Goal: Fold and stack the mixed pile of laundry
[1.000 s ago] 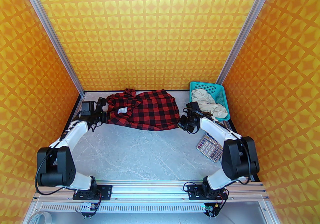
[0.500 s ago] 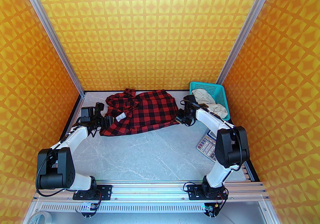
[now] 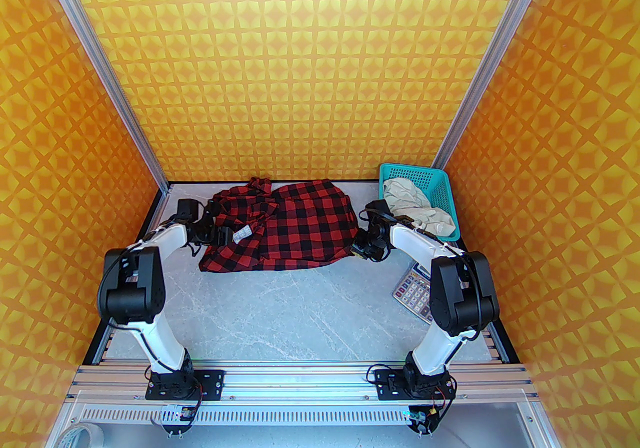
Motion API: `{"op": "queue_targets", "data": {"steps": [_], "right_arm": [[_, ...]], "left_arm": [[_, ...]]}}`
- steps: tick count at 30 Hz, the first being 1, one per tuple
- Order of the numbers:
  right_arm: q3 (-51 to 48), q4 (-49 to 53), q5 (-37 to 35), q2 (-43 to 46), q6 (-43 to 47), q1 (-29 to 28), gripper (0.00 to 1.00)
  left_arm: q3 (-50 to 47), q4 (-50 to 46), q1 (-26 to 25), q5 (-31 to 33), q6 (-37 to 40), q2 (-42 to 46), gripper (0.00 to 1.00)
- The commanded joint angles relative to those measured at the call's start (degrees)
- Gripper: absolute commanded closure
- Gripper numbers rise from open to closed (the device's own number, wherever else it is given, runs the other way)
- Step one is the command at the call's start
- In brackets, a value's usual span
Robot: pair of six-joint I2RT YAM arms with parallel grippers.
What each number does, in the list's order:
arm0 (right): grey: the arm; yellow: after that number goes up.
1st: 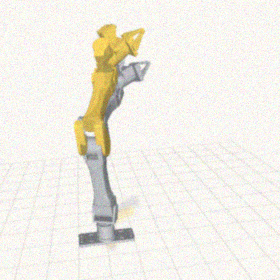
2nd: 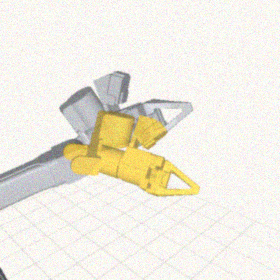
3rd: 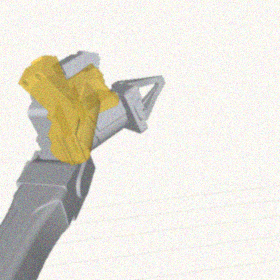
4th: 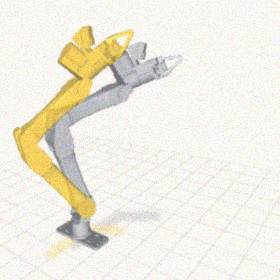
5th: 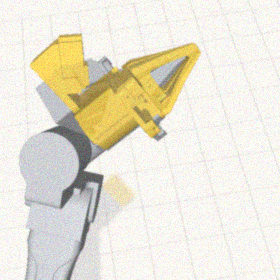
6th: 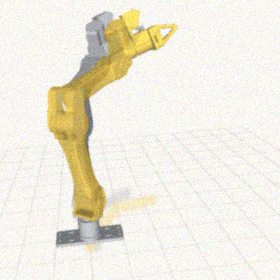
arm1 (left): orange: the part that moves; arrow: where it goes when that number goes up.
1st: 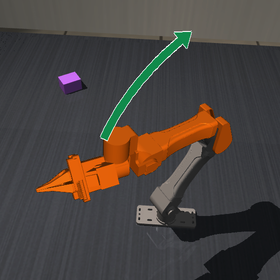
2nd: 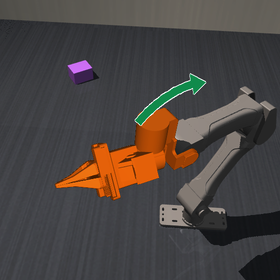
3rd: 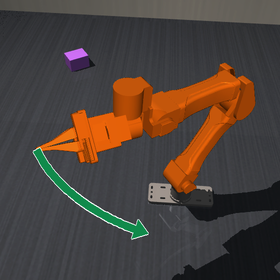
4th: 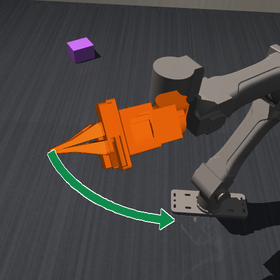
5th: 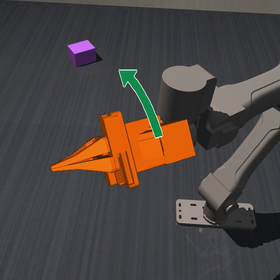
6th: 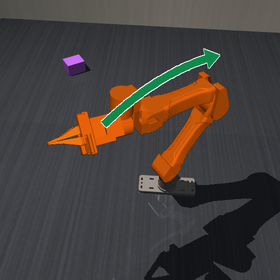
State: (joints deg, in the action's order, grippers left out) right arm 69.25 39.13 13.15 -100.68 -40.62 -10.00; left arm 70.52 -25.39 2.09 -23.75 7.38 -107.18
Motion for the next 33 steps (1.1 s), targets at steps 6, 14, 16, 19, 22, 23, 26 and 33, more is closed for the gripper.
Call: {"op": "queue_targets", "data": {"steps": [6,14,16,19,22,23,26,33], "right_arm": [[0.09,-1.69,1.4,-0.99,-0.25,-0.28,0.96],[2.79,-2.07,2.65,-1.33,-3.13,-0.28,1.0],[4.04,-2.64,3.83,-1.94,-4.59,-0.28,1.0],[6.41,-2.17,4.17,-3.25,-5.52,-0.28,1.0],[9.05,-0.55,3.87,-4.83,-5.43,-0.23,1.0],[9.85,0.07,3.64,-5.31,-5.37,-0.28,1.0],[12.32,1.39,2.73,-6.57,-5.37,-0.24,1.0],[19.69,4.87,0.48,-12.54,-4.22,-0.28,1.0]], "left_arm": [[3.23,-5.25,-1.74,-2.6,3.97,-2.66,0.65],[-4.25,6.97,-0.92,-2.58,-0.94,9.11,1.0],[-6.0,9.36,-0.27,-3.26,-2.15,12.15,1.0],[-7.59,11.19,0.41,-4.25,-3.21,14.8,1.0],[-9.48,13.23,1.15,-4.6,-4.39,16.65,1.0],[-10.29,14.25,1.65,-4.77,-5.04,17.35,1.0],[-12.58,16.95,3.16,-5.52,-6.61,19.32,1.0],[-13.12,19.46,5.06,-6.13,-7.62,18.76,1.0]]}}
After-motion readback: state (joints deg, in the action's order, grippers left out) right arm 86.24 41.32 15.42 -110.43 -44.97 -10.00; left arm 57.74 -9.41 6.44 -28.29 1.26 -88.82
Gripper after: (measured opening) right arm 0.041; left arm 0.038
